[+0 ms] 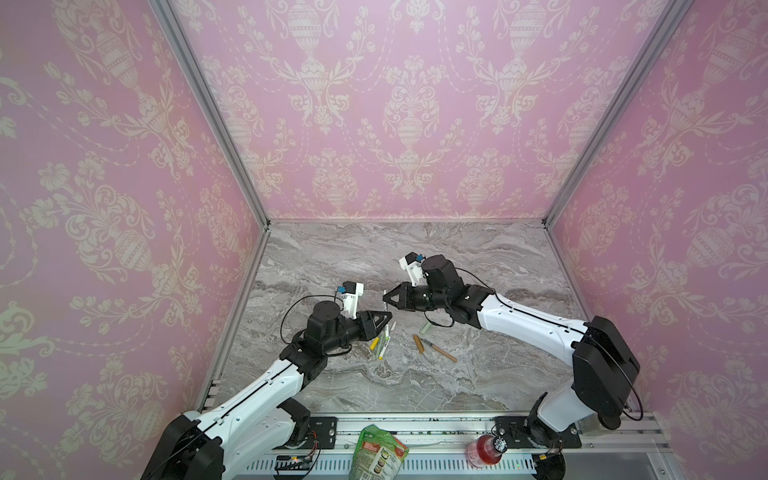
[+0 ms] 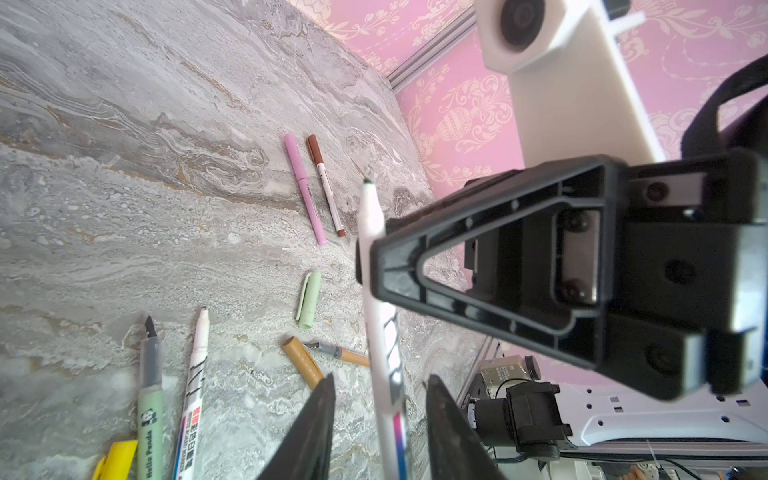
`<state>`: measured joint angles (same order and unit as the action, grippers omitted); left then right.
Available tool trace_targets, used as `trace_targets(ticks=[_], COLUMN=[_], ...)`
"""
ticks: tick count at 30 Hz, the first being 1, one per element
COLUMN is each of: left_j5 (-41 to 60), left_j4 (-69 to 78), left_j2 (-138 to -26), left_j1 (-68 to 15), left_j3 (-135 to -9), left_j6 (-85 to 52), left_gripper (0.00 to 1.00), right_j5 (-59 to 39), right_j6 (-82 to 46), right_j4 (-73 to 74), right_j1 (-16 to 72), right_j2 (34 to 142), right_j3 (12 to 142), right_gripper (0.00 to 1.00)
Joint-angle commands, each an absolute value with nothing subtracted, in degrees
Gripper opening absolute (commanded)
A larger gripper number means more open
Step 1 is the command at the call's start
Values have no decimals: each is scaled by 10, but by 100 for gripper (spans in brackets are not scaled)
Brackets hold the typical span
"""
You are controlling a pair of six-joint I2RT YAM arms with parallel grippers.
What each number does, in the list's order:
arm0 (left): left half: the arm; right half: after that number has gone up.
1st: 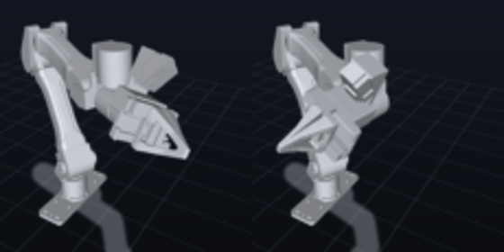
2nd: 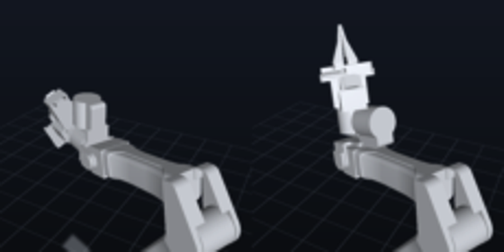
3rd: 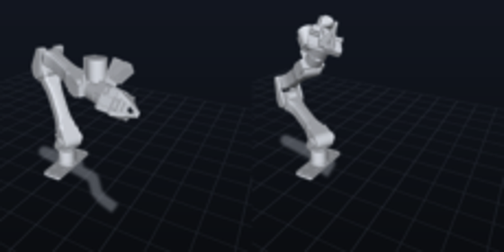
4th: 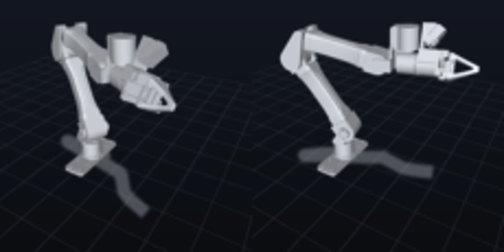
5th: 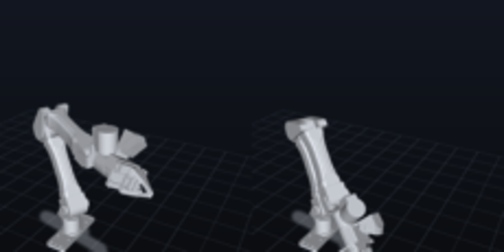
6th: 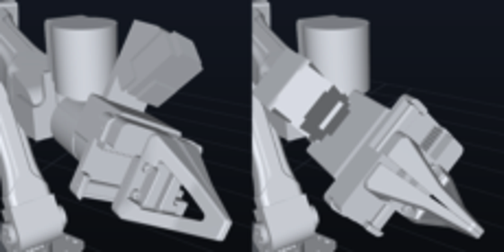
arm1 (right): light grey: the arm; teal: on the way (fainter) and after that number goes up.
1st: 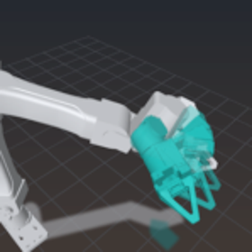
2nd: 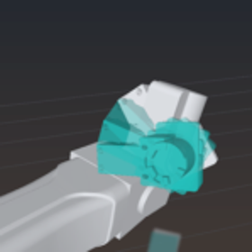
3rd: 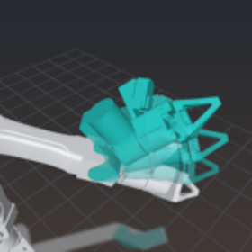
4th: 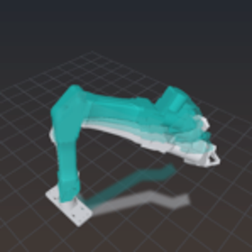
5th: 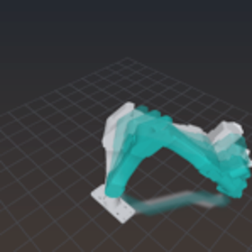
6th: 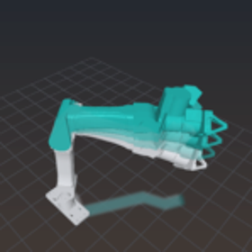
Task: Insert the pens into the pen caps
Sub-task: 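Lift the white pen toward the left gripper while the left gripper closes on it, then release the white pen and move the right gripper to the lime green cap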
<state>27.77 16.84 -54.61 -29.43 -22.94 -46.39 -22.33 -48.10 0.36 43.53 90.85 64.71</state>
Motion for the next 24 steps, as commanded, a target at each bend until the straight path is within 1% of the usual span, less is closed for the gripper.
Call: trace_targets(ticks=[1,4,8,11,13,14,15,17,18,22,24], left_j5=[272,270,271,266,254,246,234,205,191,166,163], left_j4=[187,182,179,171,154,139,116,58,29,-27,-29], left_j2=[-548,-547,-547,-544,-536,-529,-523,-510,-505,-492,-486], left_j1=[-294,-294,-293,-294,-294,-294,-294,-294,-294,-294,-295], left_j3=[-229,-230,-231,-232,-231,-233,-236,-247,-254,-264,-259], left_j6=[-463,-459,-457,-455,-453,-450,-444,-424,-411,-382,-375], left_gripper=[37,22,8,0,0,0,0,0,0,0,0], right_j5=[-229,-228,-225,-217,-202,-189,-167,-124,-104,-28,-15], right_j6=[-482,-483,-482,-475,-462,-452,-435,-401,-386,-354,-356], right_j4=[-1,-3,-8,-19,-47,-73,-111,-179,-211,-308,-324], right_j1=[438,438,437,437,436,435,433,429,425,395,368], right_j2=[908,910,907,902,896,893,891,886,883,866,856], right_j3=[668,686,690,691,697,703,713,726,728,708,680], right_gripper=[7,7,7,9,16,19,24,43,49,56,57])
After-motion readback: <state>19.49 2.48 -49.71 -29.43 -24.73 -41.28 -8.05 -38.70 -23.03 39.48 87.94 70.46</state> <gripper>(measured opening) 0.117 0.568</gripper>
